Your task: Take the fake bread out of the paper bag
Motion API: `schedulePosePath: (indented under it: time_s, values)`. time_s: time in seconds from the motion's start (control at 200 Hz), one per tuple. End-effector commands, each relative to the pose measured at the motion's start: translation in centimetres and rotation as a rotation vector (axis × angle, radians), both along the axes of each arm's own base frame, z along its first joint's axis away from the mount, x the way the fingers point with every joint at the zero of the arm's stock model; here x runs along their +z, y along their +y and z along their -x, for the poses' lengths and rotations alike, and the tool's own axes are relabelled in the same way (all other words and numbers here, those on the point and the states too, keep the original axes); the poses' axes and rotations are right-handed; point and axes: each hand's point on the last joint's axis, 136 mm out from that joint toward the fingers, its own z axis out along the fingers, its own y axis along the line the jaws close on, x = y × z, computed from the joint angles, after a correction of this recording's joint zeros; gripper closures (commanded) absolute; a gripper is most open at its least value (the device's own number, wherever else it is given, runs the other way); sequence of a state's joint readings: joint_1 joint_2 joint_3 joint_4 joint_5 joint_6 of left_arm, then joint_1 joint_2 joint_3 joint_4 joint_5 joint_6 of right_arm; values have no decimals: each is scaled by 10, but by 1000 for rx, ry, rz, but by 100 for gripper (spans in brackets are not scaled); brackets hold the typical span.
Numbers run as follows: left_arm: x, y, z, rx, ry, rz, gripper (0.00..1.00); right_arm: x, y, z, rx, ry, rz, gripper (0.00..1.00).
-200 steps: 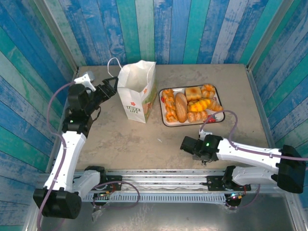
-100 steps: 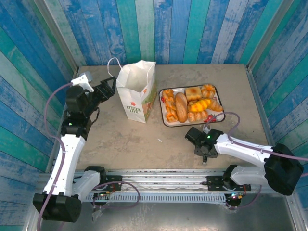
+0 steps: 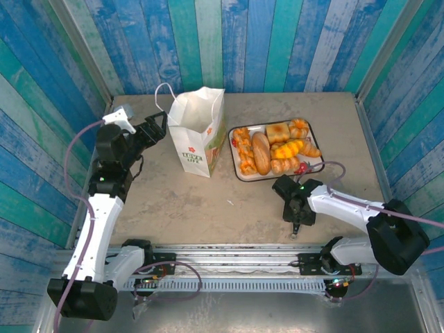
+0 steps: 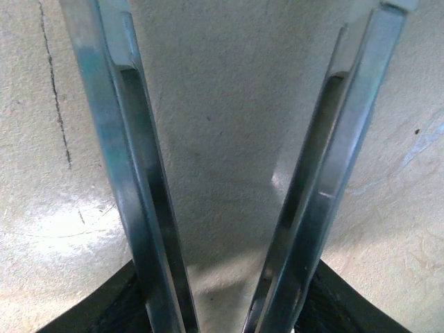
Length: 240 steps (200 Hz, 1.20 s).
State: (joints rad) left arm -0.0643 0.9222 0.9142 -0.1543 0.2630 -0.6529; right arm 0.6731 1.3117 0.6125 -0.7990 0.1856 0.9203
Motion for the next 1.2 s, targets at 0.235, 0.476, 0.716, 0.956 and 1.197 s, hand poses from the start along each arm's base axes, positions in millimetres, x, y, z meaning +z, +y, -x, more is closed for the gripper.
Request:
schedulePosePath:
  time_s: [0.235, 0.476, 0.716, 0.956, 1.197]
  values:
    - [12, 7, 8, 32, -35, -21, 6, 15, 2, -8, 24, -41, -37, 0]
    - [17, 11, 12, 57, -45, -21, 6, 51, -6, -14, 31, -122, -32, 0]
    - [20, 32, 21, 170, -75, -52, 6, 134, -22, -48, 43, -454, -26, 0]
    - [19, 80, 50, 440, -132, -74, 6, 203, -49, -76, 24, -727, 100, 0]
    - [-21, 130, 74, 746, -132, -57, 6, 225, -75, -101, -61, -864, 300, 0]
